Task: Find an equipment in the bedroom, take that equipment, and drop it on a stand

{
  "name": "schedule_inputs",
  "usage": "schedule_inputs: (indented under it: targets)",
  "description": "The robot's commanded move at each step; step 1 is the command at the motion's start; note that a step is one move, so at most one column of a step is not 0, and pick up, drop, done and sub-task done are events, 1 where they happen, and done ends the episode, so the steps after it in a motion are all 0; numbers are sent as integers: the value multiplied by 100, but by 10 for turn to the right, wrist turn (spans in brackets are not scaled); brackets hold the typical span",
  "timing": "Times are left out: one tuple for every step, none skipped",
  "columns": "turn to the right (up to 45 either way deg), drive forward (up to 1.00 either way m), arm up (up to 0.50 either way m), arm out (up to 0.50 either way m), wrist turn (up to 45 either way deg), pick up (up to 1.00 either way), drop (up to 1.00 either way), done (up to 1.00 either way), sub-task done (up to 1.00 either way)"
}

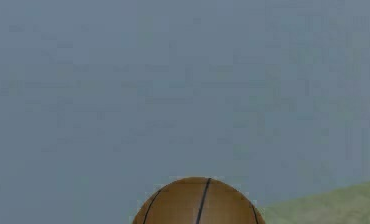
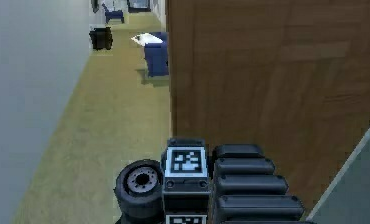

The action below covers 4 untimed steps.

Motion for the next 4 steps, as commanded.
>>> schedule_inputs:
  targets:
    - [270,0,0,0,0,0,0,0,0]
    - [0,40,0,0,0,0,0,0,0]
    - [420,0,0,0,0,0,0,0,0]
    - [0,5,0,0,0,0,0,0,0]
